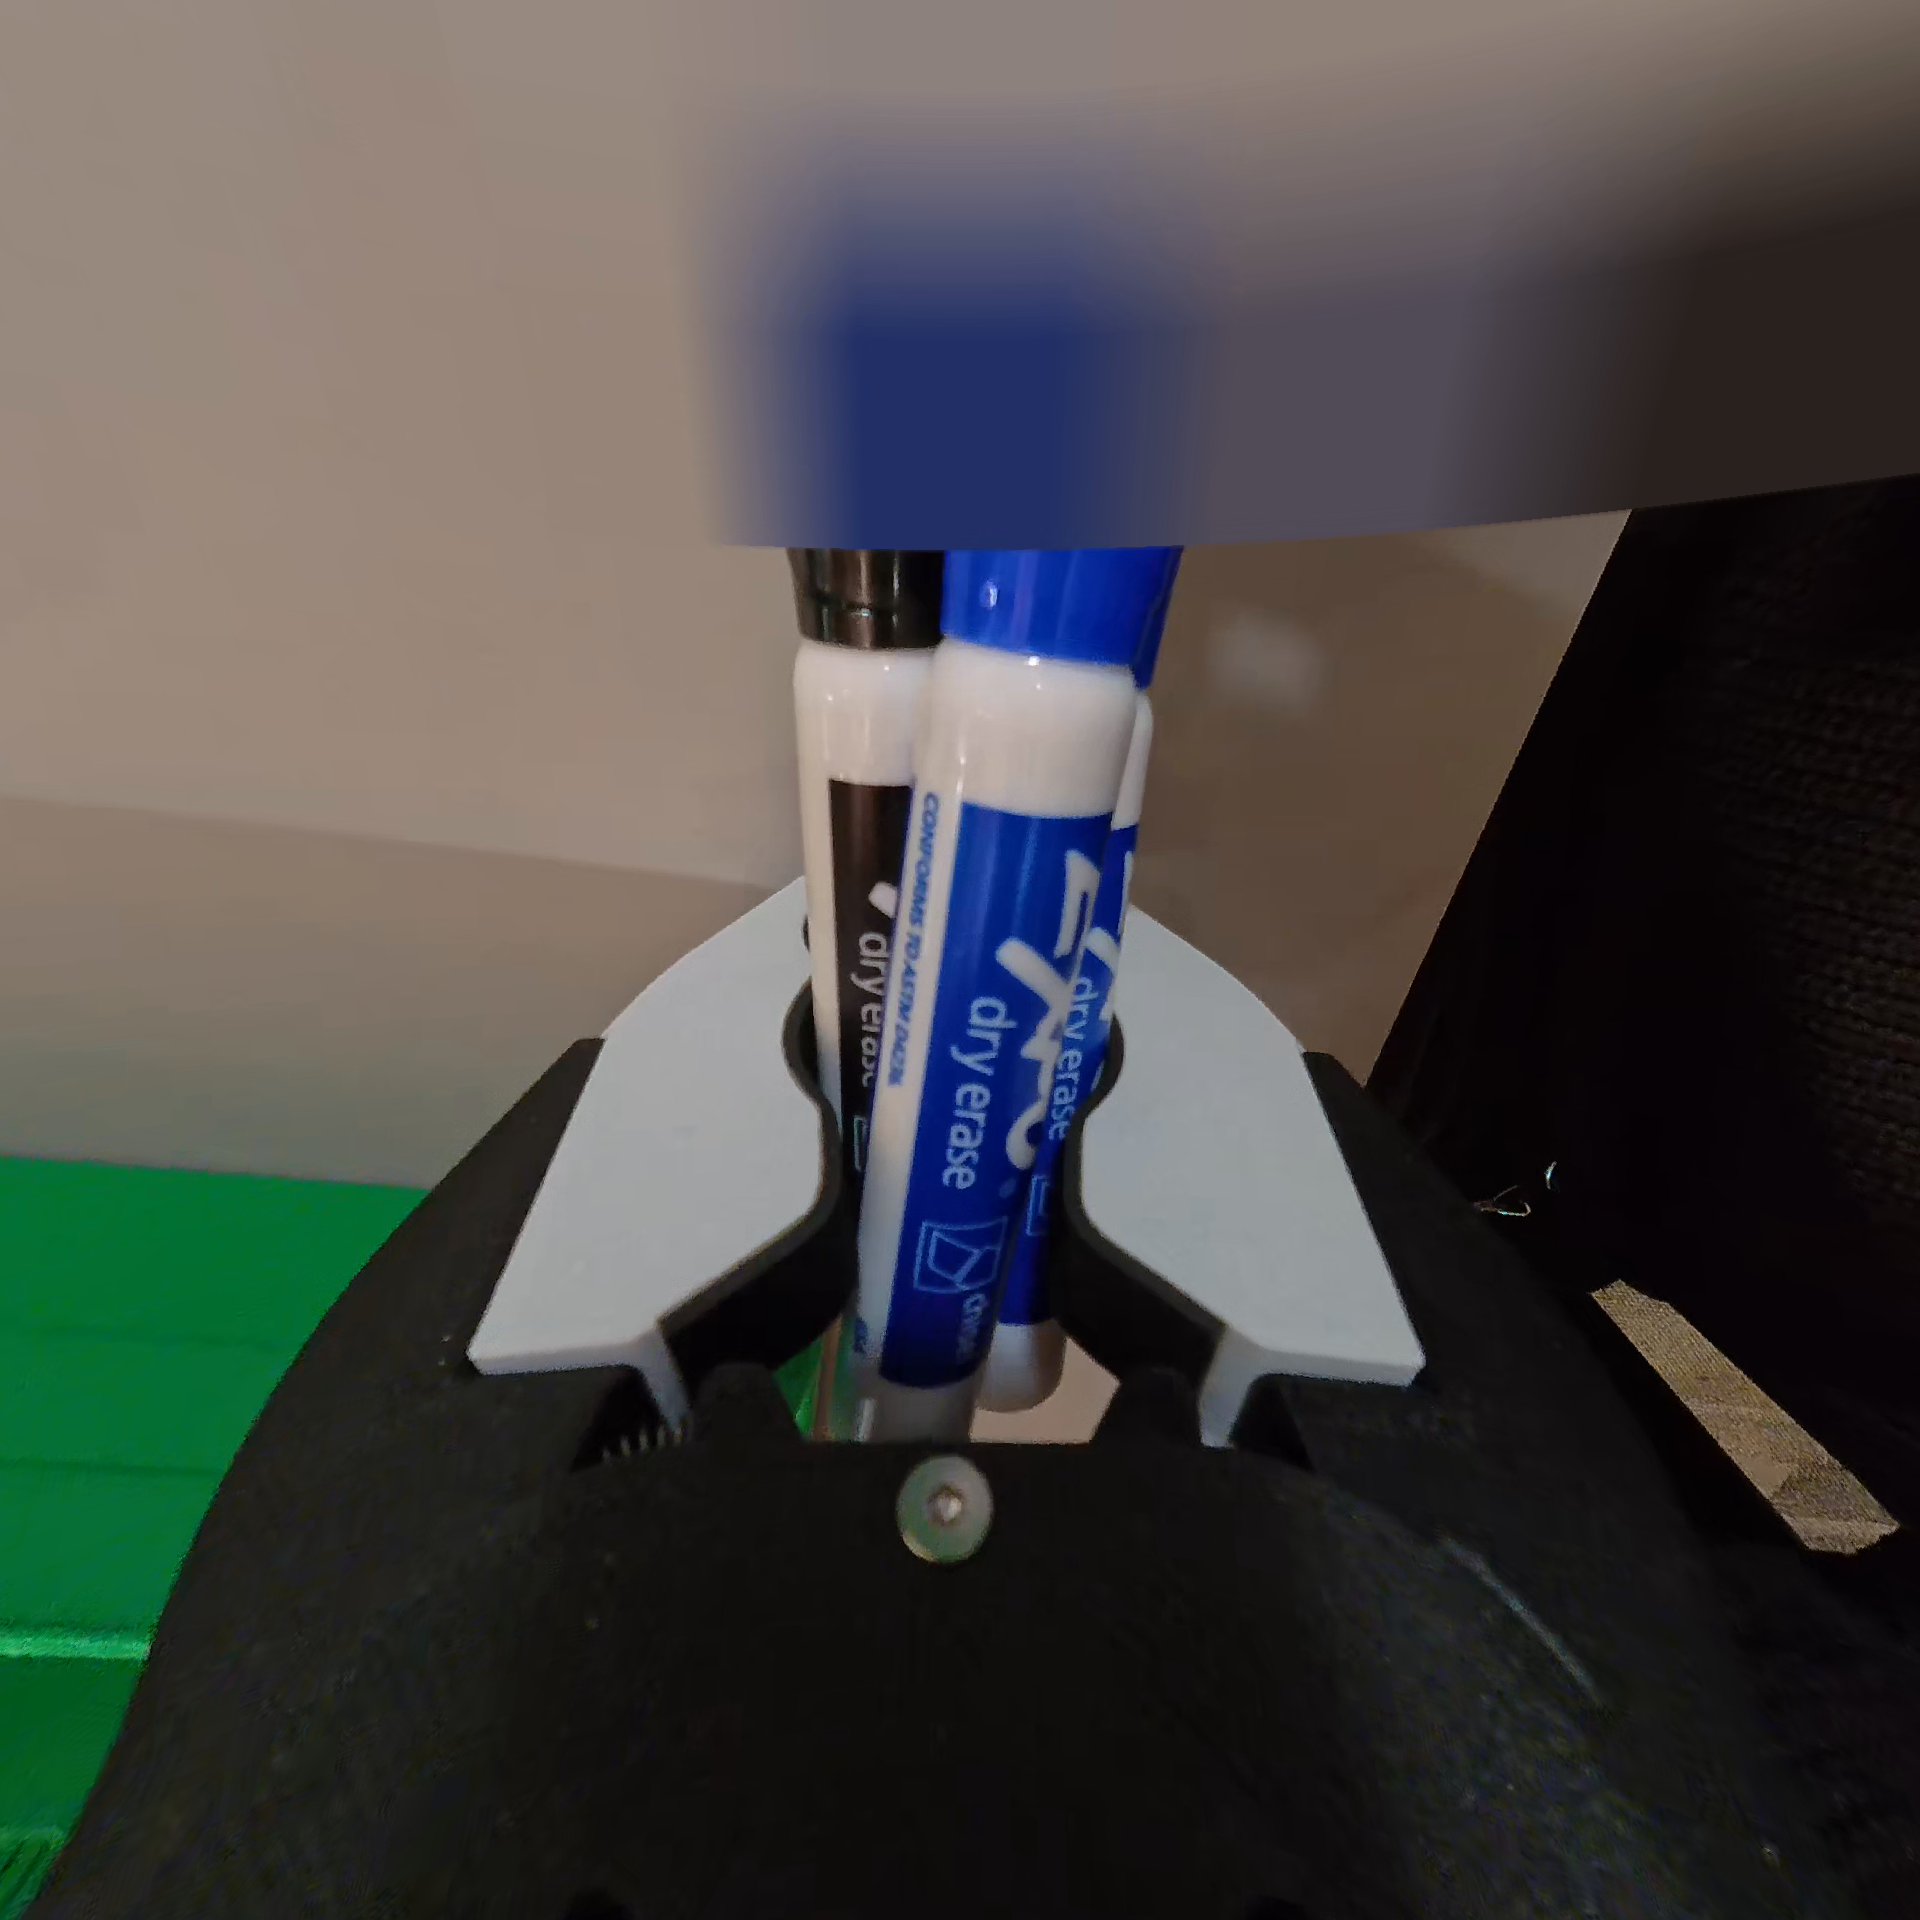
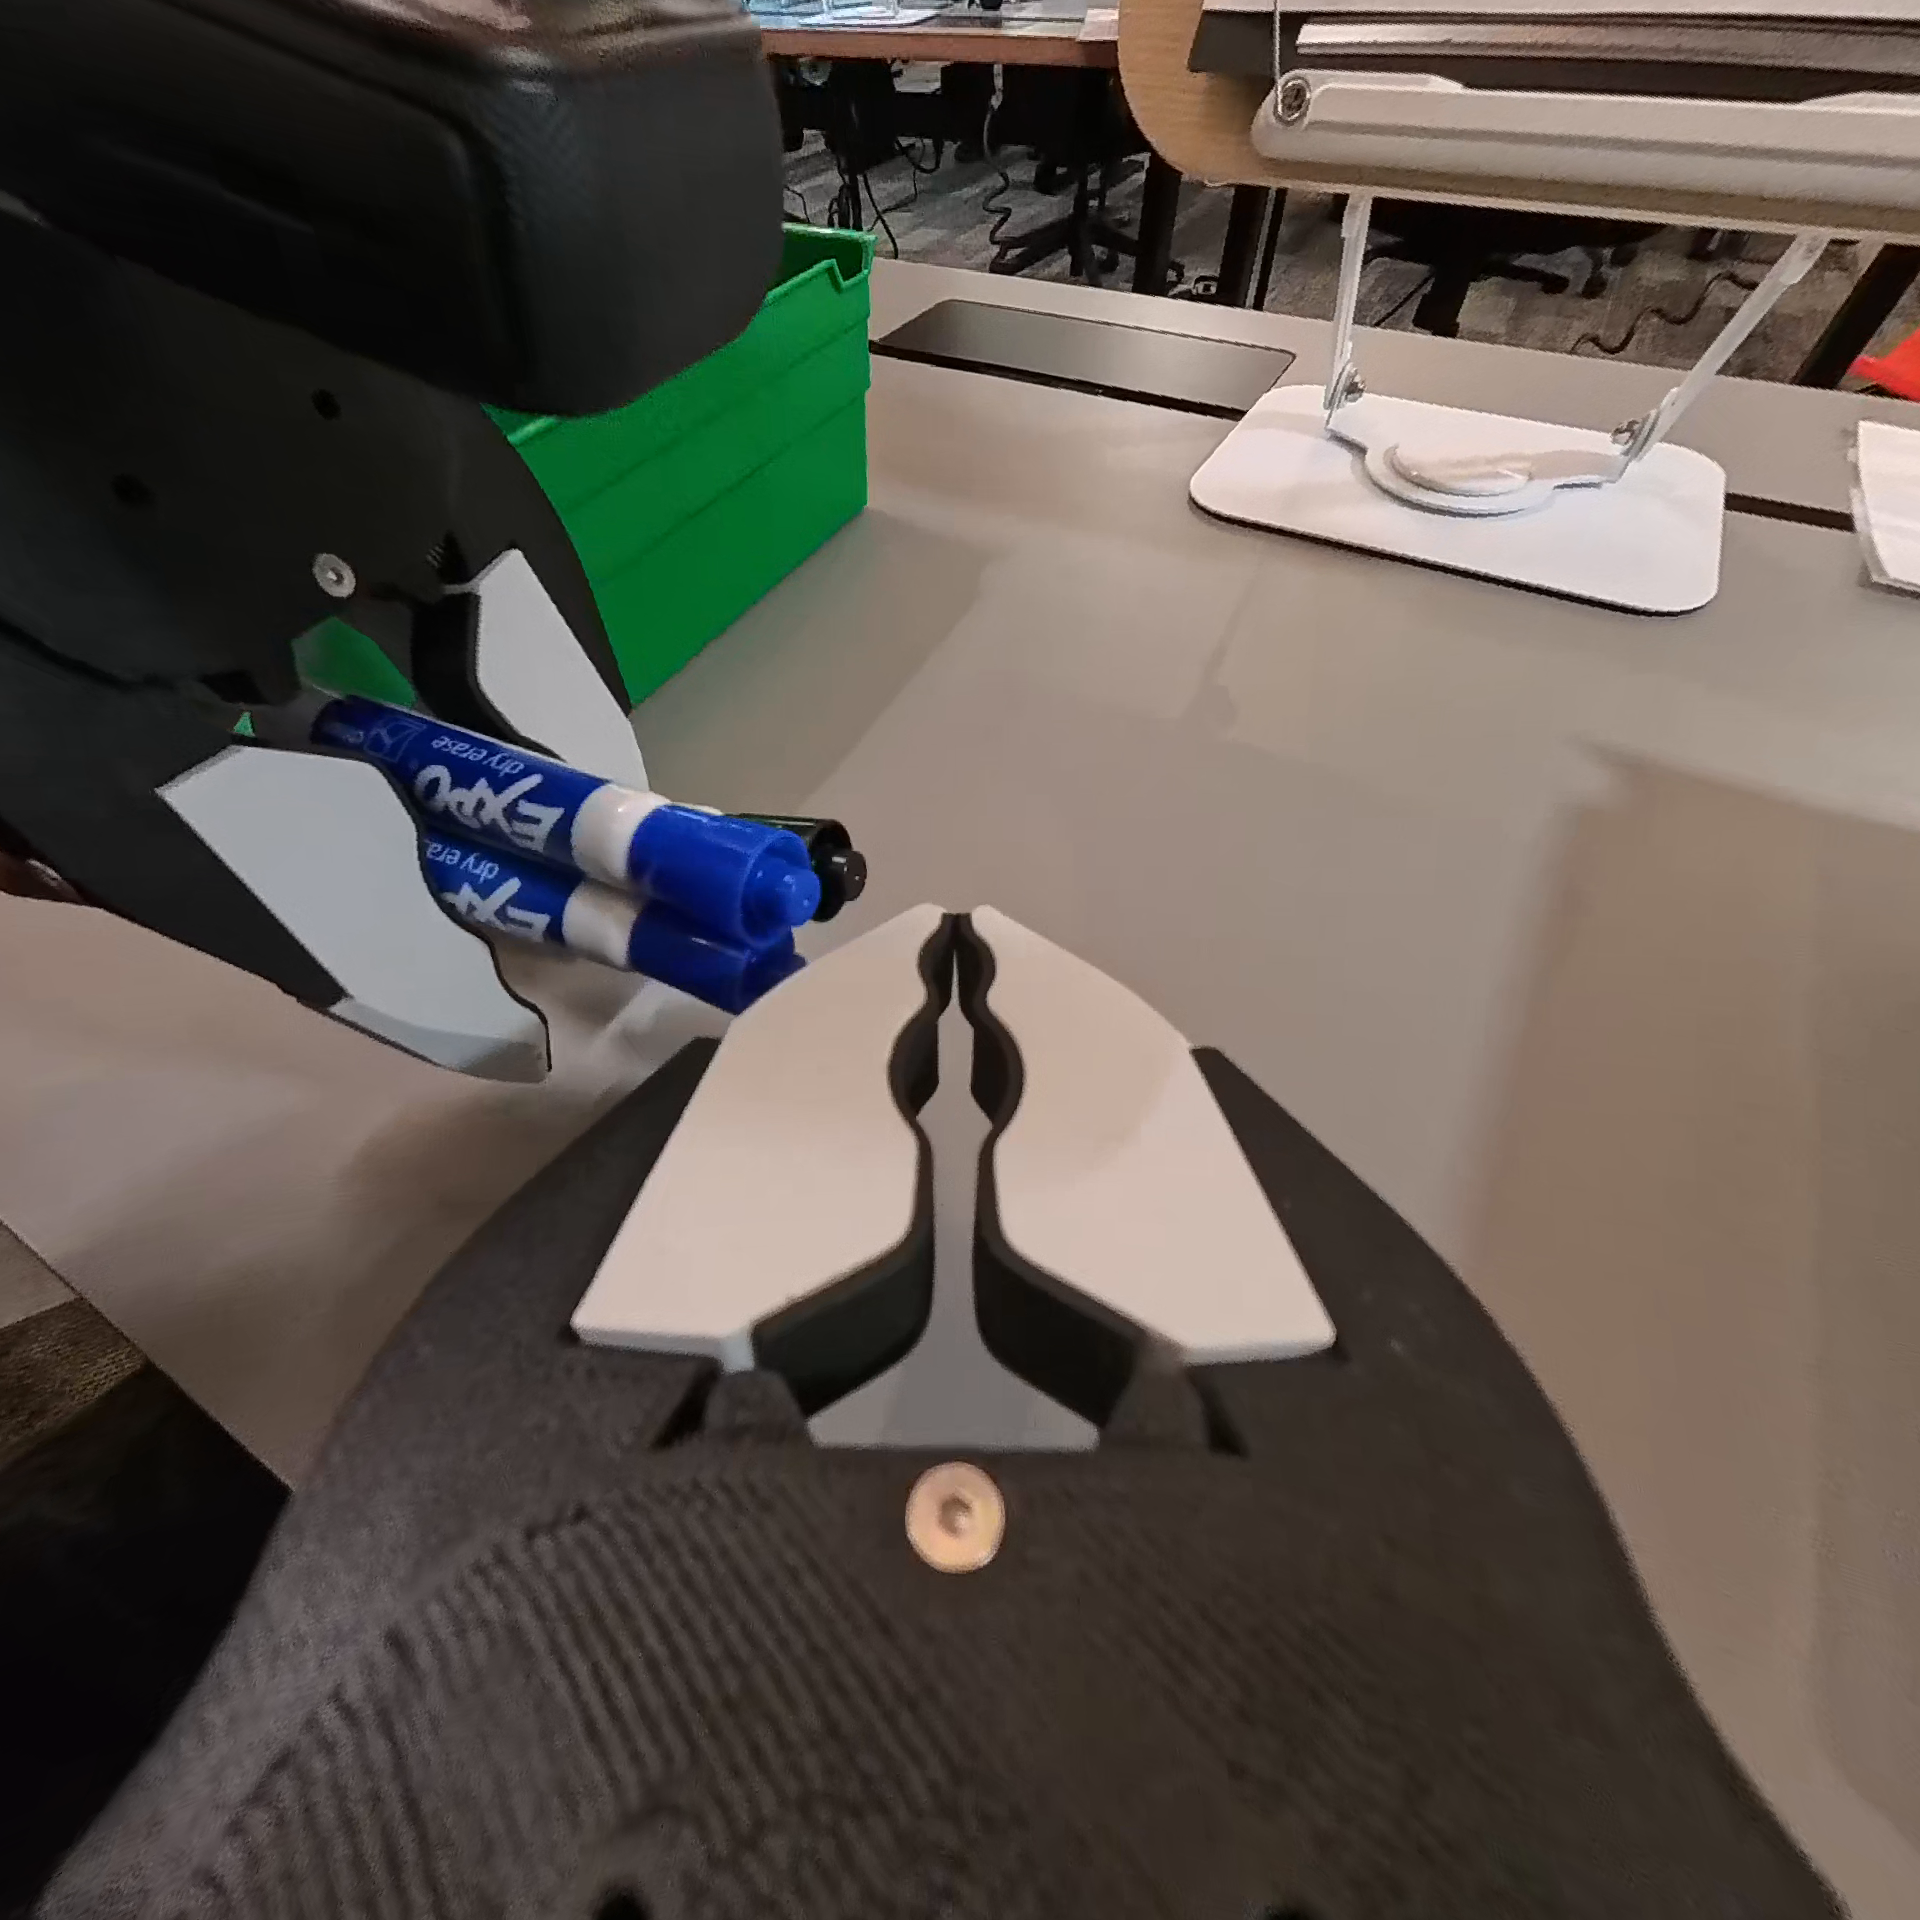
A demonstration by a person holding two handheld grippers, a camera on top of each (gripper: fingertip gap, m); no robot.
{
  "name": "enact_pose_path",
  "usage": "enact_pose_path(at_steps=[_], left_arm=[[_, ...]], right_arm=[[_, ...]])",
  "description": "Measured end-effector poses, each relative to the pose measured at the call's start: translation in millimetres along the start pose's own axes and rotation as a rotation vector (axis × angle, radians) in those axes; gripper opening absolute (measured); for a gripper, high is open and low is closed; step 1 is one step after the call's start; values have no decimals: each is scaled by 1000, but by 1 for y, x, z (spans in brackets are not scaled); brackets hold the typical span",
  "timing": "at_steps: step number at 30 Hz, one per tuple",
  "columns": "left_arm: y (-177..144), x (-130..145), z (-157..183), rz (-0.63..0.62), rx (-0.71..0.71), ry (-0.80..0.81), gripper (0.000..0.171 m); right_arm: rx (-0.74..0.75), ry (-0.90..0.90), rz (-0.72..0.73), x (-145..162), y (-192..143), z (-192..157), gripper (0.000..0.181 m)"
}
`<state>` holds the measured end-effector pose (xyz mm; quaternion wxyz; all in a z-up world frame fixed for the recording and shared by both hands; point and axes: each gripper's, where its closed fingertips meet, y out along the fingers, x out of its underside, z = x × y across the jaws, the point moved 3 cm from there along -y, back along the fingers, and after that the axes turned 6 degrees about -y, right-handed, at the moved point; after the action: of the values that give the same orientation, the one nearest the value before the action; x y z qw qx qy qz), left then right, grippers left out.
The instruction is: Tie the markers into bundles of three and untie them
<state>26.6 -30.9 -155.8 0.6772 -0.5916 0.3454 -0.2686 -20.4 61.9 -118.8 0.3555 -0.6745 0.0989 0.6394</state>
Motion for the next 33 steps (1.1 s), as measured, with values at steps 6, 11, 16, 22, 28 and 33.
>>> enact_pose_path(at_steps=[6, 11, 16, 22, 28, 33], left_arm=[[1, 2, 0, -8, 0, -5, 44], [1, 2, 0, -11, 3, -8, 44], [2, 3, 0, -15, 7, -17, 44], [2, 4, 0, -13, 10, -11, 44], [1, 3, 3, -5, 24, 2, 44], [0, 3, 4, 3, 39, -3, 44]], right_arm=[[-1, 24, 18, -2, -1, 2, 0], [-18, 36, 56, -7, -4, 2, 0], [-22, 35, 63, -8, -4, 1, 0], [-136, -34, 143, -20, -10, 0, 12], [-384, 41, 196, -26, -20, 3, 30], [-420, 127, 206, -27, -22, 8, 31]])
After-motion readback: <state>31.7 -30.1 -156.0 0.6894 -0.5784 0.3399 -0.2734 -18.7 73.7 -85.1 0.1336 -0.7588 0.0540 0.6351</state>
